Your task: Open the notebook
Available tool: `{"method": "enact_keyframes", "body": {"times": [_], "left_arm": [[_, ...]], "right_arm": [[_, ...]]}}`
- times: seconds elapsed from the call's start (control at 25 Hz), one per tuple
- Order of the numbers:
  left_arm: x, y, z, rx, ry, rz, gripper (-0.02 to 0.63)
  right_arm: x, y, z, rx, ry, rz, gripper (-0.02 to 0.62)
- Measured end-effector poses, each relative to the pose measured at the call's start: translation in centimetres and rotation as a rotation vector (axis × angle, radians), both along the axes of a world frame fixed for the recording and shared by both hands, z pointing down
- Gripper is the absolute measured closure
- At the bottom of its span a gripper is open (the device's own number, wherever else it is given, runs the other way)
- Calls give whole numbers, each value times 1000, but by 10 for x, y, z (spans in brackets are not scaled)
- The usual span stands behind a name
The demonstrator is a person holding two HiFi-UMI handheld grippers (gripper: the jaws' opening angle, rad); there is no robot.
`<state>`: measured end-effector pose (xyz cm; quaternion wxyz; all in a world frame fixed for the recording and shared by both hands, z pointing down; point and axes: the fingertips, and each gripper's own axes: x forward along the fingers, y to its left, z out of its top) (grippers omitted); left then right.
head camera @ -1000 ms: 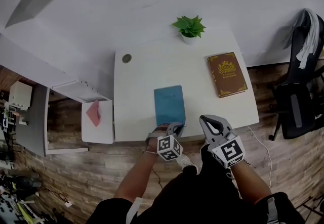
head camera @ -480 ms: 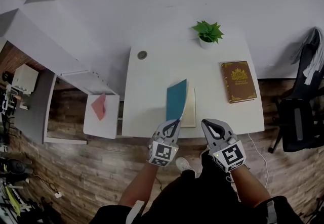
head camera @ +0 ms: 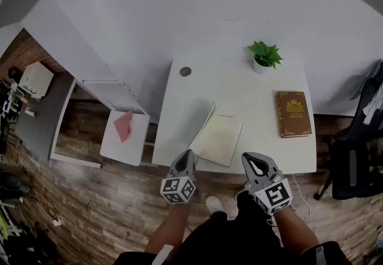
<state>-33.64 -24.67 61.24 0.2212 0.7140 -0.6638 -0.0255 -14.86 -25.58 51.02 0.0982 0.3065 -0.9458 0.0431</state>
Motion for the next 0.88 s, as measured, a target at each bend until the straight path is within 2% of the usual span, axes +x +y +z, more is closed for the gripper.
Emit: {"method": "enact_keyframes", "body": {"times": [0.12,0.28,0.4,0.52,0.6,0.68,0.76,0.88], "left_arm": [[-30,-4,5,-19,8,-73,600],[-66,-4,28,-95,-15,-146,600],[-81,2,56,-200,-37,-174,600],[-78,15,88,-331,-65,-155,600],[-74,23,100,-382,-104,-149,598],[-74,28,104,-405,-162,-165,588],[-79,33,104,-412,-201,-191,550],[-86,44,91,-375,-221,-221,462]], "right_arm": [[-4,2,1,-7,6,-2,594],[-7,3,4,-16,14,-1,594],[-6,1,3,-11,11,11,594],[-2,0,7,-15,14,23,594],[0,-1,8,-21,21,24,594],[0,-3,6,-15,21,25,594],[0,-3,4,-19,23,29,594],[1,-1,4,-19,11,30,594]]}}
